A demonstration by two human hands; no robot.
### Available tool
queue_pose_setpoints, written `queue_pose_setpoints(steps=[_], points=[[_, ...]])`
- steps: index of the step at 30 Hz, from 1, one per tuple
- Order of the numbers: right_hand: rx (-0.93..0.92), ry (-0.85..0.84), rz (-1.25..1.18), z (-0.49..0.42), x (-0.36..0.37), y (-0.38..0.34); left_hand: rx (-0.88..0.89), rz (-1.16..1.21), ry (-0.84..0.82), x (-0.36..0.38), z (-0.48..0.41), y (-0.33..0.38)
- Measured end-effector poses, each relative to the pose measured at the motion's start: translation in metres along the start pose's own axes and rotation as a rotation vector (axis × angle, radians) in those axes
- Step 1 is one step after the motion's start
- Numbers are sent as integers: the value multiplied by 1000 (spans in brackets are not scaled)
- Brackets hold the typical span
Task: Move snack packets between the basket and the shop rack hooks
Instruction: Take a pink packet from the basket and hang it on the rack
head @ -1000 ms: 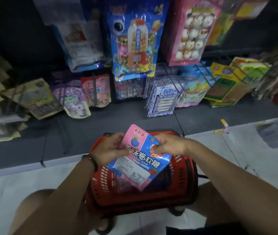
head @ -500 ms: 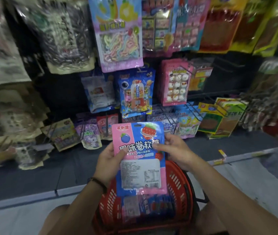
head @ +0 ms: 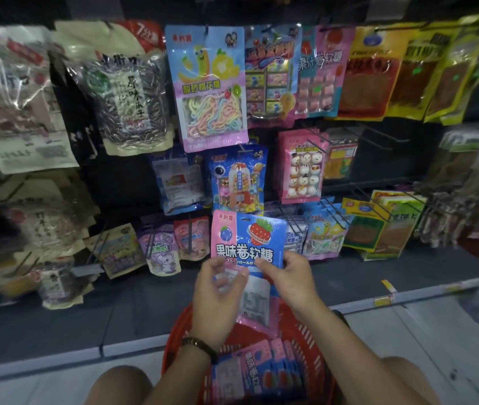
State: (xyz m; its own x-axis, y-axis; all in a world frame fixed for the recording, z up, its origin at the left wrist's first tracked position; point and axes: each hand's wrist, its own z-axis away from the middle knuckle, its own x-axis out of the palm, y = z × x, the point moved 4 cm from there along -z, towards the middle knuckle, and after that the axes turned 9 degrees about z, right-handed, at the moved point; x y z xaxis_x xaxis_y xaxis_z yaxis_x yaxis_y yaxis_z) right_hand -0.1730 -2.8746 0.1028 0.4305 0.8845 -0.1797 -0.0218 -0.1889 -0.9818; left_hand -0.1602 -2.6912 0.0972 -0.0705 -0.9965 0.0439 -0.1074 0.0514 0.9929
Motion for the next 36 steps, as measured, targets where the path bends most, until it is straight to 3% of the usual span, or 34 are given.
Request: queue_pose_setpoints(steps=[4,9,11,14,16,20,26,31,36], points=[[-115,-194,46,11,21,-11,-45,196,-228,22,3,9],[-51,-398,-35,10,22,-7,26,123,-140,5,-14,7],[-72,-343,98,4,20,-6,29,88,-97,0,-24,7],[-52,-56,260,-16,-1,-4,-50,83,-64,-10,-36,2],[0,44,317,-28,-16,-3,-130,124,-77,-14,-44,-6],[37,19,171,-53,-24,8,-162,90,-149,-13,-57,-10],[-41,-20,284,-74,-20,23,-61,-13,-169,-11,-85,-19],[39,-76,229,-97,-16,59,20,-273,-134,-11,-122,-51],[91,-99,144,-118,-5,100,-123,-157,-214,-1,-150,-102]])
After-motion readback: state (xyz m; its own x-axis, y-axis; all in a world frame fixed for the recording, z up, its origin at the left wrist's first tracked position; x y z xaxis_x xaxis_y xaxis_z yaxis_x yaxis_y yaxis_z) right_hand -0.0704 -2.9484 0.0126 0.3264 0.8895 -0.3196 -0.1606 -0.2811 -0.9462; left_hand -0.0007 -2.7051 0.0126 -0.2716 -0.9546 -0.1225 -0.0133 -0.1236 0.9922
